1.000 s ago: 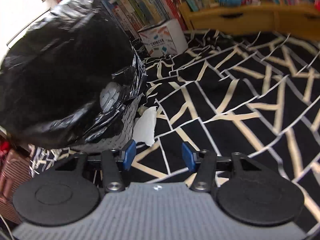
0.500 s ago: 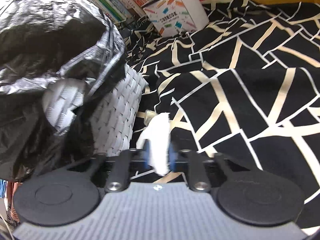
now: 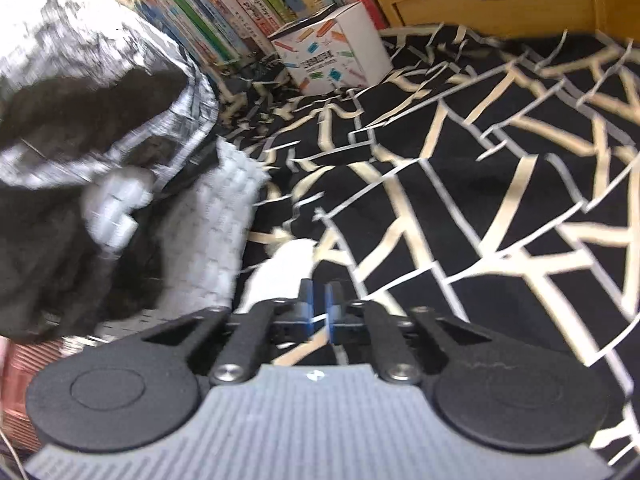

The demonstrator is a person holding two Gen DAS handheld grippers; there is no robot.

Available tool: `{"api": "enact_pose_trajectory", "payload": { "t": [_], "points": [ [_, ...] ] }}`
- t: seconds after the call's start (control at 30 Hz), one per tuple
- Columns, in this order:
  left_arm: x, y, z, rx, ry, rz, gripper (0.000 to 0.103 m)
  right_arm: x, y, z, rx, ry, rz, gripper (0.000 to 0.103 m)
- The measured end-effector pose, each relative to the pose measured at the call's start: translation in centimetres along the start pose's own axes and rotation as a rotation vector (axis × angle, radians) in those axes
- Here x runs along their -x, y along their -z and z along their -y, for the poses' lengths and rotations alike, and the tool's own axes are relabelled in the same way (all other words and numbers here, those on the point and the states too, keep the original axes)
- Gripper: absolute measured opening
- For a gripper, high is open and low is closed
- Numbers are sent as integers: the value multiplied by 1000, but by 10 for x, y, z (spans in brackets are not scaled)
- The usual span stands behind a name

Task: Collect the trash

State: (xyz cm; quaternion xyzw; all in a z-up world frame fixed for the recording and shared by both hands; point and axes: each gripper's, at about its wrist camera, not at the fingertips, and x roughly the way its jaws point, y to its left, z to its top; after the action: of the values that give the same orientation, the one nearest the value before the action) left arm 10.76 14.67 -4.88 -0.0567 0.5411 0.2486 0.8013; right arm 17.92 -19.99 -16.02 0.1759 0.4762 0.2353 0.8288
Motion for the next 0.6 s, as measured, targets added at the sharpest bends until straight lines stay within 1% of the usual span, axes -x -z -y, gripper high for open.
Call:
{"api": "enact_pose_trajectory", "payload": {
  "t": [0.03,0.07,0.13,0.2,0.27,0.33,0.4,0.47,0.53,0.57,0.6],
  "points": [
    [0,0,-2,5,4,-2,68,-2,0,-3,31,-6,-5,71],
    [-1,0,-3,5,7,-3,68,-3,2,-7,60,-26,-4,76],
    [-1,-1,-4,3,10,-4,69,-7,5,-18,158,-31,-7,76],
    [-2,-1,-5,6,14,-7,69,-13,12,-33,281,10,-17,79],
    [-3,-1,-6,8,17,-10,69,-20,16,-44,377,37,-21,81],
    [-3,-2,-6,7,18,-10,69,-26,18,-51,445,72,-20,82],
    [-3,-2,-7,11,21,-12,69,-33,17,-56,499,96,-28,86],
    [-5,-3,-8,16,26,-15,69,-40,16,-58,529,70,-66,86],
    [-6,-3,-10,20,31,-17,69,-42,14,-57,511,54,-70,71],
    [-6,-3,-11,23,34,-18,70,-42,11,-55,493,57,-66,60],
    [-7,-3,-11,27,35,-18,70,-42,9,-55,479,65,-61,43]
  ]
}}
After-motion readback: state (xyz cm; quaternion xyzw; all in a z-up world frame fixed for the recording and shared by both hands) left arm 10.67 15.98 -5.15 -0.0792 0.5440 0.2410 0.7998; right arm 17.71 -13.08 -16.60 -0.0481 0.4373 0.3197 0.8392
